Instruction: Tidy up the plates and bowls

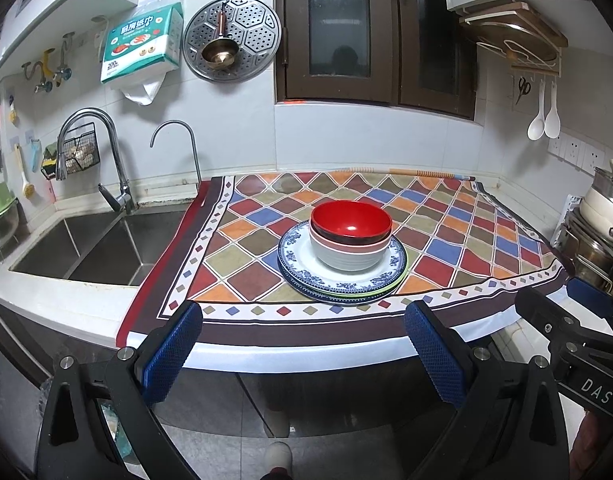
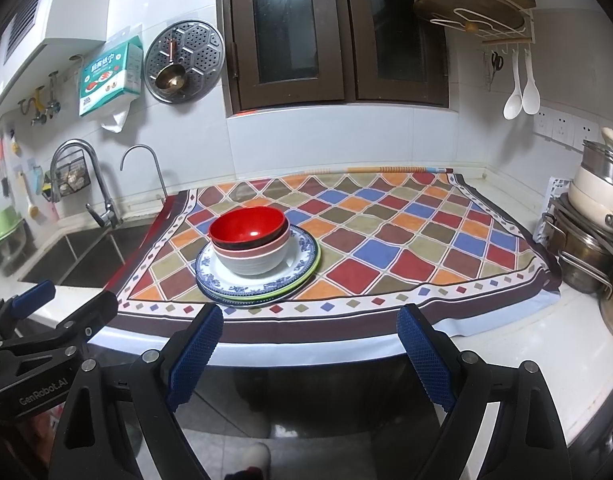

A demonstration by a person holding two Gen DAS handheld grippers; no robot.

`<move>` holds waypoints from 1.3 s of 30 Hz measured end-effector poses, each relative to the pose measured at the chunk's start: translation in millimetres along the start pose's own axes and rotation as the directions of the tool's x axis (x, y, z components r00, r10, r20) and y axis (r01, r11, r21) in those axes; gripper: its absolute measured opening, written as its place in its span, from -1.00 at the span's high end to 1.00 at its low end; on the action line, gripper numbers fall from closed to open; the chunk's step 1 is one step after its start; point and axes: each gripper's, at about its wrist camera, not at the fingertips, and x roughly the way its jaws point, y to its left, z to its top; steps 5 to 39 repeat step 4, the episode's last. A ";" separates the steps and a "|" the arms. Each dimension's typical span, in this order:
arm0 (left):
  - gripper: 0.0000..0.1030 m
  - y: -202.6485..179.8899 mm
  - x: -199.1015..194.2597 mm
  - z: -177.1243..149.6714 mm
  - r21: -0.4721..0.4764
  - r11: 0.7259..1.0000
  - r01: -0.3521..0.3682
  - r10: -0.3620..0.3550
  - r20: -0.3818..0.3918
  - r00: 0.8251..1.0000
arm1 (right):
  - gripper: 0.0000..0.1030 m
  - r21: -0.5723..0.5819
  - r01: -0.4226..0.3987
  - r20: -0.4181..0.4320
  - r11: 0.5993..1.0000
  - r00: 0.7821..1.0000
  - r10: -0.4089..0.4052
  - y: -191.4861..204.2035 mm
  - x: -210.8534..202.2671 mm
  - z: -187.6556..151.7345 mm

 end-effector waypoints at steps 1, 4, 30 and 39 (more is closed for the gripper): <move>-1.00 -0.1 0.0 0.0 -0.001 1.000 0.000 0.000 0.000 1.000 | -0.74 0.000 0.001 0.000 1.000 1.000 -0.001 -0.2 0.1 0.2; -1.00 1.3 -1.1 -1.5 -0.003 1.000 0.002 -0.002 -0.003 1.000 | -0.74 0.000 0.000 -0.001 1.000 1.000 0.000 0.6 -0.1 -0.2; -1.00 1.3 -1.1 -1.5 -0.003 1.000 0.002 -0.002 -0.003 1.000 | -0.74 0.000 0.000 -0.001 1.000 1.000 0.000 0.6 -0.1 -0.2; -1.00 1.3 -1.1 -1.5 -0.003 1.000 0.002 -0.002 -0.003 1.000 | -0.74 0.000 0.000 -0.001 1.000 1.000 0.000 0.6 -0.1 -0.2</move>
